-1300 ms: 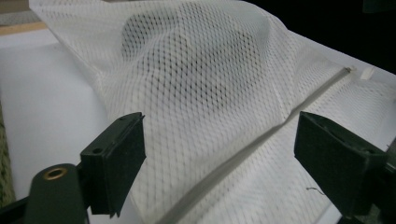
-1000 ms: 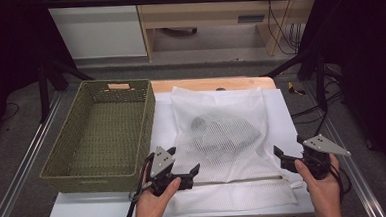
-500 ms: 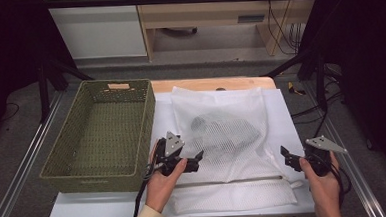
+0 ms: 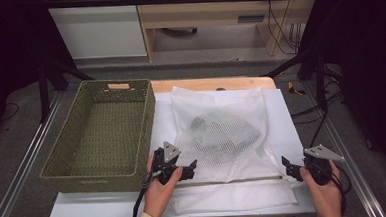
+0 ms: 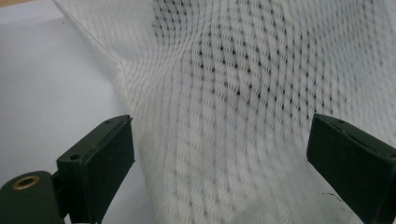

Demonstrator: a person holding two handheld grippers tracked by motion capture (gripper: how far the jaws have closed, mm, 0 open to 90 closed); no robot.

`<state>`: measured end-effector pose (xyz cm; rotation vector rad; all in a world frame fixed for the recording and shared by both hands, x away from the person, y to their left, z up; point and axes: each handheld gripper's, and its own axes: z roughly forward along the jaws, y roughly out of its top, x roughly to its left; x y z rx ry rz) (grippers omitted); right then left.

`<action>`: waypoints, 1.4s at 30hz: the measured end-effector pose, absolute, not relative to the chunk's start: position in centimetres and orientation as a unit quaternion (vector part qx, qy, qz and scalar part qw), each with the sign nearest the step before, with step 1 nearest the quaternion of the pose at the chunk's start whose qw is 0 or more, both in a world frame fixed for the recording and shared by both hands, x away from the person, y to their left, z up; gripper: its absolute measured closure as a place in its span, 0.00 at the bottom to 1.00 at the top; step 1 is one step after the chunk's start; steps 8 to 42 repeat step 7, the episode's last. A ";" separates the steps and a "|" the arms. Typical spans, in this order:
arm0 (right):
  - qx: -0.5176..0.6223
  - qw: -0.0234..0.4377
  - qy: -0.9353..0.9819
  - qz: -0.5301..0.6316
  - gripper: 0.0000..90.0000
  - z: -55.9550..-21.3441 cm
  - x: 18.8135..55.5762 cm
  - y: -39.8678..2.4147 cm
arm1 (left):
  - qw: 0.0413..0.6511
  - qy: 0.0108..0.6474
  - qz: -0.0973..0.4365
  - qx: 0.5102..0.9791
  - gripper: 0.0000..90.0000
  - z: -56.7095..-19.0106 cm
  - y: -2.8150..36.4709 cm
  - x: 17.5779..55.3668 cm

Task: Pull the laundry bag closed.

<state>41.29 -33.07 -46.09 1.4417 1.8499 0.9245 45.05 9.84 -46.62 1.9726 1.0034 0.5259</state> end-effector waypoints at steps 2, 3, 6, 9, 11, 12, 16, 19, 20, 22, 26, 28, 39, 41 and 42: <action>0.544 0.312 0.700 0.342 0.18 -46.2 41.3 -32.9 | 0.417 0.400 0.213 0.788 0.08 -46.8 10.1 44.8; 0.546 0.311 0.698 0.342 0.18 -46.1 41.2 -32.9 | 0.418 0.404 0.214 0.785 0.08 -46.7 10.2 44.8; 0.547 0.314 0.697 0.342 0.18 -46.1 41.1 -32.8 | 0.428 0.406 0.216 0.778 0.08 -46.3 10.5 44.6; 0.546 0.315 0.696 0.343 0.18 -46.0 41.1 -32.9 | 0.430 0.403 0.217 0.779 0.08 -46.2 10.5 44.5; 0.546 0.315 0.696 0.343 0.18 -46.0 41.1 -32.9 | 0.430 0.403 0.217 0.779 0.08 -46.2 10.5 44.5; 0.546 0.315 0.696 0.343 0.18 -46.0 41.1 -32.9 | 0.430 0.403 0.217 0.779 0.08 -46.2 10.5 44.5; 0.546 0.315 0.696 0.343 0.18 -46.0 41.1 -32.9 | 0.430 0.403 0.217 0.779 0.08 -46.2 10.5 44.5; 0.546 0.315 0.696 0.343 0.18 -46.0 41.1 -32.9 | 0.430 0.403 0.217 0.779 0.08 -46.2 10.5 44.5; 0.546 0.315 0.696 0.343 0.18 -46.0 41.1 -32.9 | 0.430 0.403 0.217 0.779 0.08 -46.2 10.5 44.5; 0.546 0.315 0.696 0.343 0.18 -46.0 41.1 -32.9 | 0.430 0.403 0.217 0.779 0.08 -46.2 10.5 44.5; 0.546 0.315 0.696 0.343 0.18 -46.0 41.1 -32.9 | 0.430 0.403 0.217 0.779 0.08 -46.2 10.5 44.5; 0.546 0.315 0.696 0.343 0.18 -46.0 41.1 -32.9 | 0.430 0.403 0.217 0.779 0.08 -46.2 10.5 44.5; 0.546 0.315 0.696 0.343 0.18 -46.0 41.1 -32.9 | 0.430 0.403 0.217 0.779 0.08 -46.2 10.5 44.5; 0.546 0.315 0.696 0.343 0.18 -46.0 41.1 -32.9 | 0.430 0.403 0.217 0.779 0.08 -46.2 10.5 44.5; 0.546 0.315 0.696 0.343 0.18 -46.0 41.1 -32.9 | 0.430 0.403 0.217 0.779 0.08 -46.2 10.5 44.5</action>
